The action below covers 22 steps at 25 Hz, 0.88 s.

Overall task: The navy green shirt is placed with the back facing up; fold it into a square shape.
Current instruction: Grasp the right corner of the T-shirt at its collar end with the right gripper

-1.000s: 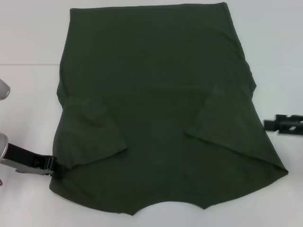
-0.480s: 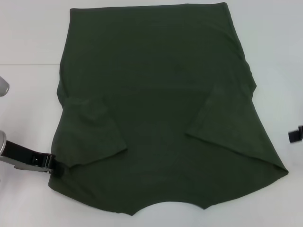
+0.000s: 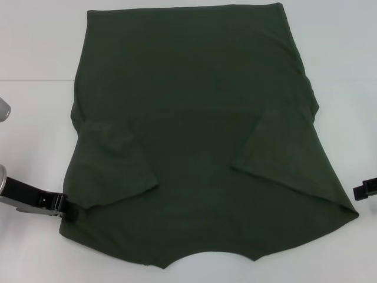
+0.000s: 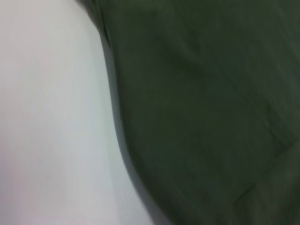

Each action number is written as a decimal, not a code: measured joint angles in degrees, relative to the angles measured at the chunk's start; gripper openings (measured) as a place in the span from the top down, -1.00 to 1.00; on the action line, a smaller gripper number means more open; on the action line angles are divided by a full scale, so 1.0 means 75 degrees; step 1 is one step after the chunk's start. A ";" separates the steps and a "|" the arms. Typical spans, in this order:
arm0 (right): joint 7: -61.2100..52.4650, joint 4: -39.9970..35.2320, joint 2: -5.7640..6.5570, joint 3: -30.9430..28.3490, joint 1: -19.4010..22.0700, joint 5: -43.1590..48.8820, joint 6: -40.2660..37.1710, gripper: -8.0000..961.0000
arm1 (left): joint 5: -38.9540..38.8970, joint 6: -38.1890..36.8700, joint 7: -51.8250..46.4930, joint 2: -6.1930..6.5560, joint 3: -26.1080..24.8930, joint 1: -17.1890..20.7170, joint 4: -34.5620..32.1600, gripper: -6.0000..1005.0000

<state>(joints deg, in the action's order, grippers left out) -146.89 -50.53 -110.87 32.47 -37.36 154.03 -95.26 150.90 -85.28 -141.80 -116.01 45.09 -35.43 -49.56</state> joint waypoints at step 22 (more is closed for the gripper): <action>0.0334 0.0875 -0.0167 0.0789 -0.0152 -0.0026 0.1016 -0.90 | 0.0002 0.0011 0.0016 -0.0069 -0.0001 0.0001 -0.0001 0.90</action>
<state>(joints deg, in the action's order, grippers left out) -144.38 -43.97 -112.13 38.39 -38.50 153.84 -87.64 150.91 -85.19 -141.67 -116.53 45.08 -35.42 -49.57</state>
